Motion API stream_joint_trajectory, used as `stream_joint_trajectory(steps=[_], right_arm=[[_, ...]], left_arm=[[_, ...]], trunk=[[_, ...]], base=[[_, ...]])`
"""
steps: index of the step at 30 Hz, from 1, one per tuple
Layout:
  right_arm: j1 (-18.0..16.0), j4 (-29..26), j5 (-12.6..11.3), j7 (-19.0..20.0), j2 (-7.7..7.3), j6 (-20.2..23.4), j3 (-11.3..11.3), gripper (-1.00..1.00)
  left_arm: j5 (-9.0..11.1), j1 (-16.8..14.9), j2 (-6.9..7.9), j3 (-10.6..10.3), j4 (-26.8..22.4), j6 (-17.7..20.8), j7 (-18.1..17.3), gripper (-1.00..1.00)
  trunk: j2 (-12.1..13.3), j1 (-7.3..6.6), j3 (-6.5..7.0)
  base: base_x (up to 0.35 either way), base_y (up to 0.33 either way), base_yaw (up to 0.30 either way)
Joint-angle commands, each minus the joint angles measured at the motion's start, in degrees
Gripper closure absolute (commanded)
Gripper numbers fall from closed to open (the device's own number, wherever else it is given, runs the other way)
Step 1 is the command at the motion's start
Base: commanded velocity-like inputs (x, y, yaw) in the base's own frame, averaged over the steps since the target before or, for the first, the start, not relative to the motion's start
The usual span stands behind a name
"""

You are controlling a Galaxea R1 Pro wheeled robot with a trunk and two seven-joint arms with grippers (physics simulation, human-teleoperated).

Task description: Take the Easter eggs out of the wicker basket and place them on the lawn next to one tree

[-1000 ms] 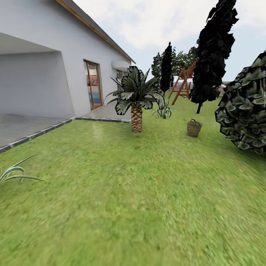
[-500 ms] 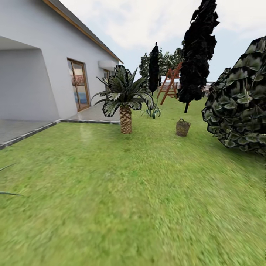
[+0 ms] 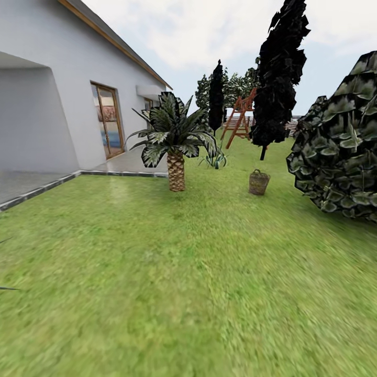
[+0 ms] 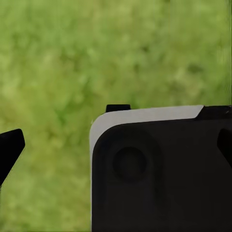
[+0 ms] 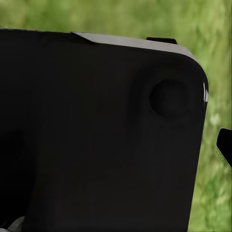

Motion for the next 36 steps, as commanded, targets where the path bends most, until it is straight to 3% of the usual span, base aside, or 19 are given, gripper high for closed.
stream_joint_trajectory(steps=[1,14,27,36], right_arm=[[0.01,-0.04,-0.02,-0.03,-0.01,-0.10,0.33,-1.00],[0.01,-0.04,-0.10,-0.03,-0.01,-0.08,0.33,-1.00],[0.01,-0.04,-0.11,-0.03,-0.01,-0.08,0.33,-1.00],[0.01,-0.04,-0.11,-0.05,-0.01,-0.08,0.33,-1.00]], left_arm=[[-0.02,0.00,0.00,-0.07,0.00,-0.16,0.06,-1.00],[-0.02,0.00,0.00,-0.07,-0.01,-0.16,0.05,-1.00],[-0.05,0.00,-0.01,-0.07,0.00,-0.16,0.03,-1.00],[-0.05,0.00,-0.03,-0.07,0.00,-0.16,0.05,-1.00]], trunk=[[-0.02,0.03,-0.04],[-0.02,0.03,-0.04],[-0.02,0.03,0.24],[-0.02,0.03,0.28]], base=[[0.260,0.000,-0.001],[0.256,0.000,-0.008],[0.242,0.000,-0.221],[0.230,0.000,-0.051]])
